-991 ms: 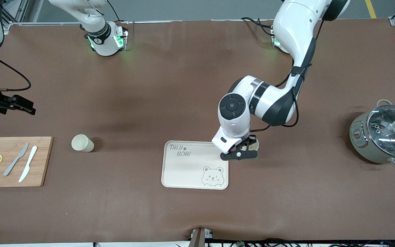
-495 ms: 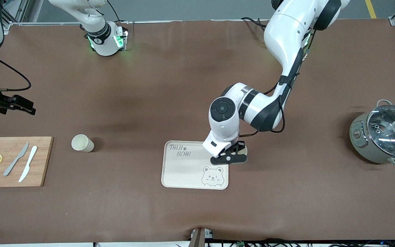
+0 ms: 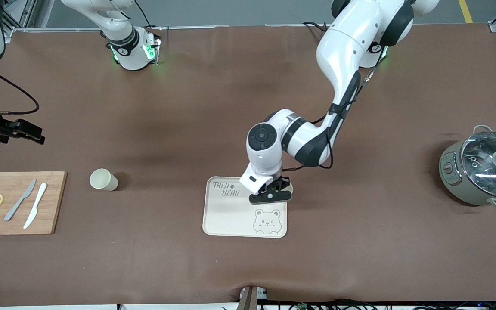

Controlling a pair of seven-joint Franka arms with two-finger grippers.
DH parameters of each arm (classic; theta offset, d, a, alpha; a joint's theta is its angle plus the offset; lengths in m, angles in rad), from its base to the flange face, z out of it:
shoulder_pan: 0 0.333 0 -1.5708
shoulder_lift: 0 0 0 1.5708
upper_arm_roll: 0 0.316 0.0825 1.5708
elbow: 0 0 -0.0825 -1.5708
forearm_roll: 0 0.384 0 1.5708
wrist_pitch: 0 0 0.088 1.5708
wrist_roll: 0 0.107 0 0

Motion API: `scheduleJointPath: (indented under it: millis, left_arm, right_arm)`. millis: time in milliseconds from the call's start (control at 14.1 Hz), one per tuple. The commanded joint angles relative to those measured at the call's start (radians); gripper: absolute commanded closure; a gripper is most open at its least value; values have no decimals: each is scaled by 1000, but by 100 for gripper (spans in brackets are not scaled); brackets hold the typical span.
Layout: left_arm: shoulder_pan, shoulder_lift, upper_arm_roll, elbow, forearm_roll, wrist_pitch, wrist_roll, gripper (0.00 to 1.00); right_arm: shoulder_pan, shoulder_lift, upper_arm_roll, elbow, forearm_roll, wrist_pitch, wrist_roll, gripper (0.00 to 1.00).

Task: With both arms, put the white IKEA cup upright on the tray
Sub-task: 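Lower the cup onto the tray while the right gripper reaches the other cup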

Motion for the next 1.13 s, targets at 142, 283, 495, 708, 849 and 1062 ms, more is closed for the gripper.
scheduleJointPath:
  millis: [142, 283, 495, 708, 849, 1062]
  left_arm:
    - [-26, 35, 10, 41, -13, 8, -50, 100]
    - [-26, 35, 3, 41, -25, 8, -52, 100]
    - [-29, 37, 2, 41, -37, 10, -52, 100]
    - [-33, 50, 6, 41, -37, 29, -55, 100]
    - [-33, 55, 7, 39, -39, 33, -66, 100]
    - [-33, 61, 6, 39, -40, 40, -67, 100]
  right_arm:
    - [-3, -7, 5, -10, -1, 9, 5, 0]
    - [-3, -7, 5, -10, -1, 9, 5, 0]
    - [-6, -7, 5, -36, -1, 70, 2, 0]
    - [-6, -9, 5, -113, 1, 182, 2, 0]
    - [-1, 19, 5, -145, -2, 249, -1, 0]
    - [-12, 49, 4, -228, -12, 380, -59, 0]
